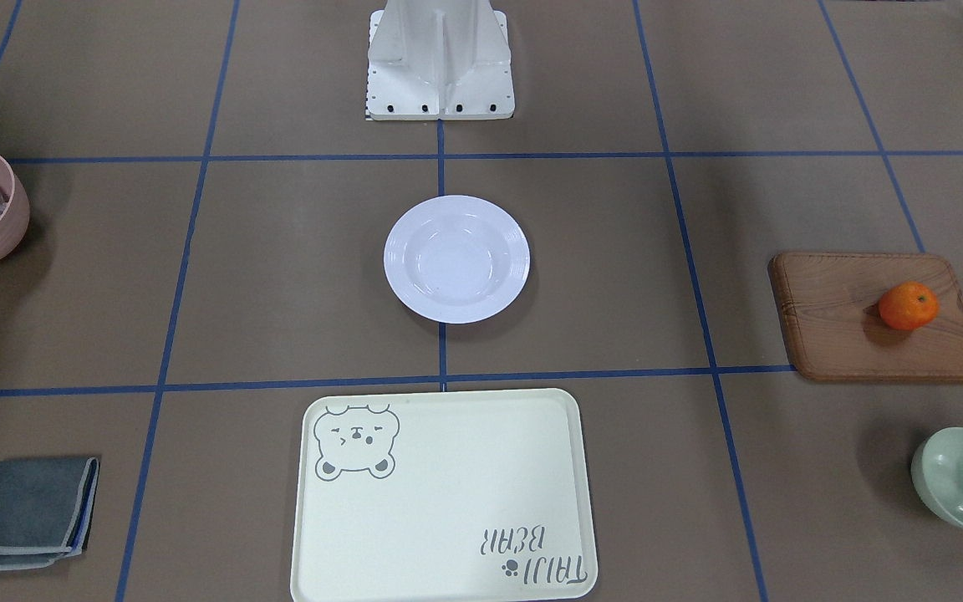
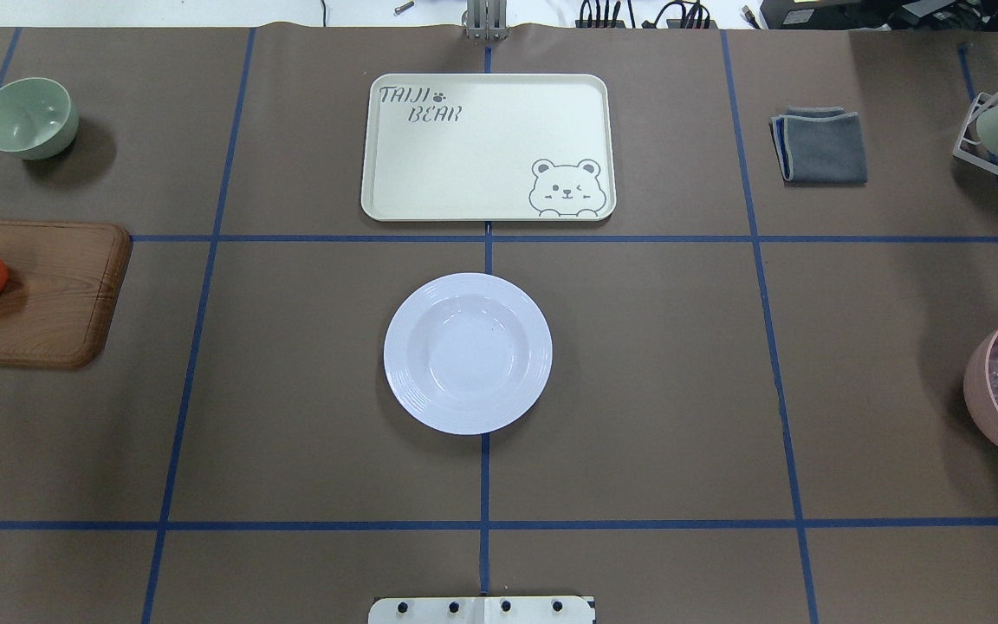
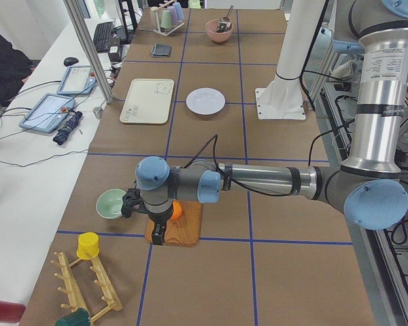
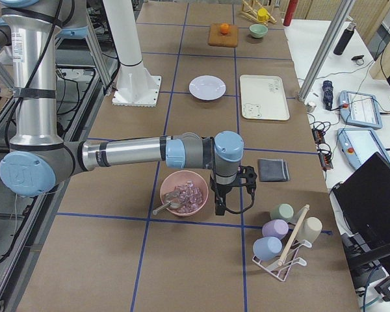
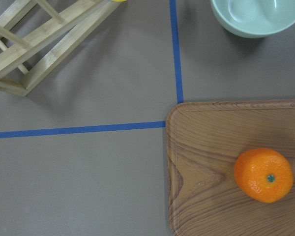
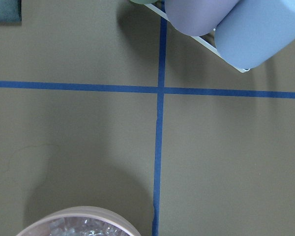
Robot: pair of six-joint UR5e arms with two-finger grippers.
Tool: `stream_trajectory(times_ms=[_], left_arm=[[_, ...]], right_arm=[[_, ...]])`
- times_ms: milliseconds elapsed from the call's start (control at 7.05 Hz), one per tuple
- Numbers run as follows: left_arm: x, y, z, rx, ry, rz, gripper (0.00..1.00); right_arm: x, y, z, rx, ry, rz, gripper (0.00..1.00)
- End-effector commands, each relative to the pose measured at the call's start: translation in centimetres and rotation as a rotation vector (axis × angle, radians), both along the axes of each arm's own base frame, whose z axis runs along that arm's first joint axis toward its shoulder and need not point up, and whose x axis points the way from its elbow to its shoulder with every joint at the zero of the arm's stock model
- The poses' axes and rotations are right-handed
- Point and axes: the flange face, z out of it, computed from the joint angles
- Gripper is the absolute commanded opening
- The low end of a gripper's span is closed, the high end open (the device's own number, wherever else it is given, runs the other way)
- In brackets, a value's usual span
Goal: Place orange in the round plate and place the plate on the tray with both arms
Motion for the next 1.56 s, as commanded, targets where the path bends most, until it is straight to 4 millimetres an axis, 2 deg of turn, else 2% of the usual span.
stream_trajectory(times_ms=[0,994,1419], left_arm=[[0.1,0.2,-0.1,0.002,0.004,0.001,0.99],[0.1,0.1,-0.2,0.003,0.007,0.001,0.99],[0.6,-0.5,-2.4,0.053,0.0,0.012,0.99]], right_arm=[[0.2,0.6,0.7,-0.017,0.001,0.009,1.0],[0.8,1.6,1.5,-0.036,-0.006,0.022,1.0],[0.9,1.5,1.2,-0.031,-0.005,0.025,1.0]])
